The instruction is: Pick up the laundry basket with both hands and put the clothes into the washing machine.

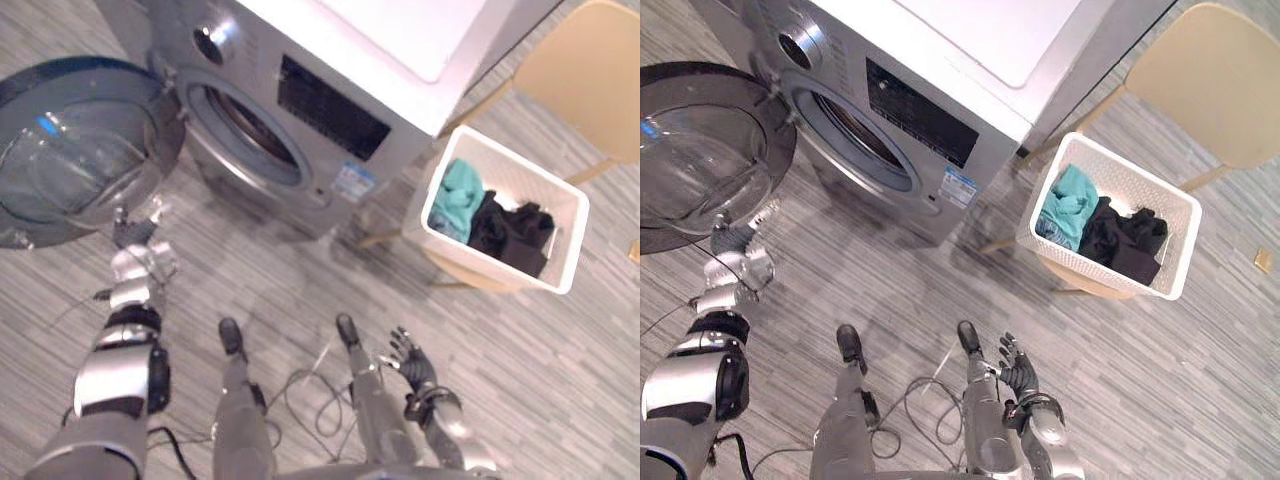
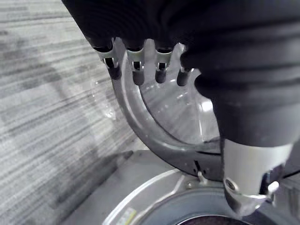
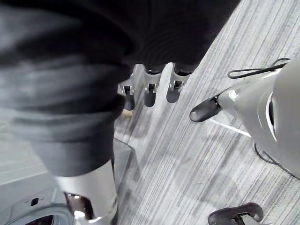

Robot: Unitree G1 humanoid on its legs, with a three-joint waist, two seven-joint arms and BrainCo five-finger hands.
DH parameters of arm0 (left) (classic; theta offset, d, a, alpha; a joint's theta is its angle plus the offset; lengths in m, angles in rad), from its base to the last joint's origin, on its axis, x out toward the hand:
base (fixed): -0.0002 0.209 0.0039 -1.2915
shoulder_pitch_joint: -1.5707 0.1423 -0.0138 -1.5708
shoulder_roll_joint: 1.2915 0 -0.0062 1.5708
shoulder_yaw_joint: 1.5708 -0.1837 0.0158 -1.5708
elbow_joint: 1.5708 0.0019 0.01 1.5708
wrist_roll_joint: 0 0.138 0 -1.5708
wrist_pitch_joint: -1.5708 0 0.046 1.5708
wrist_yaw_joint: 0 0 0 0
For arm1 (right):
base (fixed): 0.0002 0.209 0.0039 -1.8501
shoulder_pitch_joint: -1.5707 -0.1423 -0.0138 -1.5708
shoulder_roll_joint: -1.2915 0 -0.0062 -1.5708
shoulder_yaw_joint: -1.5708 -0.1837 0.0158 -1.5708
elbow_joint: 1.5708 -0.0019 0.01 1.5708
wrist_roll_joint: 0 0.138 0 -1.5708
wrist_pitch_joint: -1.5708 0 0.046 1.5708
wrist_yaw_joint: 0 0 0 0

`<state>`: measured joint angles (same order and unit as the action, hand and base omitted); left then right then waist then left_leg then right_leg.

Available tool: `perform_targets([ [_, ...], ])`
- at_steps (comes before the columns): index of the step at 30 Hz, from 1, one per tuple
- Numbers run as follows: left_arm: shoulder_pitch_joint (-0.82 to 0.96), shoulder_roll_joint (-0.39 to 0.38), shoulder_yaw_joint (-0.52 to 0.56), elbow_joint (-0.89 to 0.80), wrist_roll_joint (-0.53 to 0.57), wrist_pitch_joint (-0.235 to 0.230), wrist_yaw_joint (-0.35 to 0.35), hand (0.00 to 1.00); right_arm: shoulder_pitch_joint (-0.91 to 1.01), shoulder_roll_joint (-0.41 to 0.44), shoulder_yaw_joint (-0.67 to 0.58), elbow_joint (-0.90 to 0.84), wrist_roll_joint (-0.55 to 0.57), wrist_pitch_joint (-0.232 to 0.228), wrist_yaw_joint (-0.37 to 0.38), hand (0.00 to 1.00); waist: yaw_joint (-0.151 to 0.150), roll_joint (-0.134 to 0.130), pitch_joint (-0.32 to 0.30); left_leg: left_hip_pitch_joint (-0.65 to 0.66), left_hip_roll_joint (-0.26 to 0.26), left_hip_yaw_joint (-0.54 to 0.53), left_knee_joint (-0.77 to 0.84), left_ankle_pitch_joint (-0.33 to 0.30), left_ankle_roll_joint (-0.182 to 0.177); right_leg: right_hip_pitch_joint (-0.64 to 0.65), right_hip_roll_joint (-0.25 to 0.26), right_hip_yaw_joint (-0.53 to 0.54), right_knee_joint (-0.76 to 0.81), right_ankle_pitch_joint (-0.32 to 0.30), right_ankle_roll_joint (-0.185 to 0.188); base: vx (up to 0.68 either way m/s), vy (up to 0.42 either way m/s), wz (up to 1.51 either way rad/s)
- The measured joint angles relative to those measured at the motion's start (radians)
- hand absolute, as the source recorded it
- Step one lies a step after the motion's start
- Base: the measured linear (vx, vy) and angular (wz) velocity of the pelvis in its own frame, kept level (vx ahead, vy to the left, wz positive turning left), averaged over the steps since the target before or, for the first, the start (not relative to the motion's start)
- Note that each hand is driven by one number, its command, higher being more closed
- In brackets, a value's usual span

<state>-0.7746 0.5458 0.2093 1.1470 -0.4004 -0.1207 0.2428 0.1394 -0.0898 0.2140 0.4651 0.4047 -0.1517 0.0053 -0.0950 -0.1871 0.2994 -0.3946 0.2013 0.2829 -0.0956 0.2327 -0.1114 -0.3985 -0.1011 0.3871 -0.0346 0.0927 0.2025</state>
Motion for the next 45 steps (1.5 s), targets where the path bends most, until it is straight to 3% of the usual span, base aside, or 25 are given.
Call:
perform_targets([
  [1, -0.028, 0.014, 0.0, 0.002, -0.025, 0.0, 0.0, 0.0, 0.003, 0.01, 0.003, -0.015, 0.004, 0.0, 0.0, 0.0, -0.001, -0.012, 0.01, -0.006, 0.006, 0.002, 0.0, 0.0, 0.0, -0.005, 0.004, 0.004, -0.006, 0.009, 0.0, 0.0, -0.028, -0.1],
  [4, -0.095, 0.016, 0.001, 0.002, -0.135, 0.001, 0.002, 0.0, 0.032, 0.014, 0.014, -0.071, 0.02, -0.004, -0.001, 0.0, 0.001, -0.018, 0.018, -0.044, 0.03, -0.01, 0.0, 0.001, -0.012, -0.03, 0.025, 0.002, -0.015, 0.026, 0.003, -0.02, -0.031, -0.03],
  [7, -0.128, -0.006, -0.001, -0.018, -0.181, 0.0, -0.004, 0.0, 0.076, 0.023, 0.011, -0.141, 0.027, -0.01, -0.002, 0.0, 0.023, -0.019, 0.023, -0.072, 0.071, -0.003, -0.001, -0.001, -0.019, -0.051, 0.048, -0.006, -0.021, 0.036, -0.009, -0.04, -0.052, -0.07],
  [12, -0.19, -0.014, 0.04, -0.041, -0.198, 0.0, 0.001, 0.0, 0.118, 0.022, -0.017, -0.211, 0.037, -0.021, -0.004, 0.0, 0.03, -0.015, 0.026, -0.105, 0.124, 0.025, 0.0, 0.005, -0.027, -0.075, 0.089, -0.041, -0.021, 0.04, -0.014, -0.05, -0.05, 0.0],
  [15, -0.192, -0.014, 0.072, -0.061, -0.202, 0.0, 0.003, 0.0, 0.149, 0.021, -0.022, -0.225, 0.038, -0.025, -0.002, 0.0, 0.053, -0.011, 0.028, -0.108, 0.148, 0.03, 0.001, 0.013, -0.039, -0.077, 0.106, -0.055, -0.021, 0.042, -0.017, -0.04, -0.028, -0.04],
  [25, -0.19, -0.014, 0.157, -0.102, -0.216, -0.005, 0.021, 0.0, 0.172, 0.019, -0.023, -0.259, 0.037, -0.027, -0.001, 0.0, 0.082, 0.013, 0.039, -0.129, 0.166, 0.004, 0.086, 0.0, -0.052, -0.042, 0.113, -0.085, -0.021, 0.054, -0.033, -0.01, -0.007, 0.06],
  [30, -0.148, -0.014, 0.197, -0.123, -0.215, -0.009, 0.021, 0.0, 0.17, -0.001, -0.032, -0.262, 0.036, -0.025, -0.001, 0.0, 0.094, 0.036, 0.037, -0.108, 0.166, -0.006, 0.103, -0.008, -0.053, -0.009, 0.113, -0.09, -0.021, 0.052, -0.035, -0.03, -0.012, 0.08],
  [32, -0.096, -0.015, 0.2, -0.127, -0.212, -0.009, 0.019, 0.0, 0.162, -0.001, -0.055, -0.242, 0.034, -0.025, -0.002, 0.0, 0.102, 0.043, 0.035, -0.067, 0.163, -0.006, 0.105, -0.021, -0.056, 0.031, 0.107, -0.098, -0.016, 0.024, -0.062, -0.03, -0.043, 0.15],
  [35, -0.002, -0.037, 0.204, -0.158, -0.179, -0.01, 0.017, 0.0, 0.135, -0.013, -0.092, -0.164, 0.025, -0.018, -0.005, 0.0, 0.108, 0.081, 0.015, -0.044, 0.156, -0.01, 0.101, -0.02, -0.056, 0.039, 0.112, -0.12, 0.032, -0.014, -0.071, -0.03, -0.053, 0.23],
  [38, 0.128, -0.109, 0.217, -0.16, -0.145, -0.011, -0.005, 0.0, 0.114, -0.028, -0.149, -0.025, 0.002, 0.001, -0.013, 0.0, 0.11, 0.121, -0.02, 0.01, 0.121, -0.024, 0.088, -0.016, -0.042, 0.067, 0.089, -0.14, 0.106, -0.075, -0.06, 0.01, -0.031, 0.36],
  [42, 0.3, -0.201, 0.21, -0.153, -0.098, -0.01, -0.045, 0.0, 0.063, -0.035, -0.248, 0.207, -0.033, 0.025, -0.027, 0.0, 0.106, 0.138, -0.077, 0.11, 0.046, -0.025, 0.027, -0.003, -0.029, 0.127, 0.035, -0.16, 0.16, -0.136, -0.042, 0.07, 0.023, 0.4],
  [43, 0.372, -0.232, 0.188, -0.129, -0.079, -0.01, -0.067, 0.0, 0.045, -0.037, -0.287, 0.301, -0.048, 0.037, -0.028, 0.0, 0.107, 0.145, -0.117, 0.133, 0.02, -0.03, 0.002, -0.001, -0.023, 0.145, 0.011, -0.168, 0.164, -0.154, -0.035, 0.07, 0.044, 0.35],
  [45, 0.436, -0.267, 0.183, -0.107, -0.06, -0.009, -0.083, 0.0, 0.021, -0.037, -0.322, 0.375, -0.064, 0.051, -0.028, 0.0, 0.109, 0.149, -0.128, 0.161, -0.003, -0.032, 0.002, -0.006, -0.015, 0.175, -0.011, -0.171, 0.167, -0.166, -0.028, 0.07, 0.038, 0.28],
])
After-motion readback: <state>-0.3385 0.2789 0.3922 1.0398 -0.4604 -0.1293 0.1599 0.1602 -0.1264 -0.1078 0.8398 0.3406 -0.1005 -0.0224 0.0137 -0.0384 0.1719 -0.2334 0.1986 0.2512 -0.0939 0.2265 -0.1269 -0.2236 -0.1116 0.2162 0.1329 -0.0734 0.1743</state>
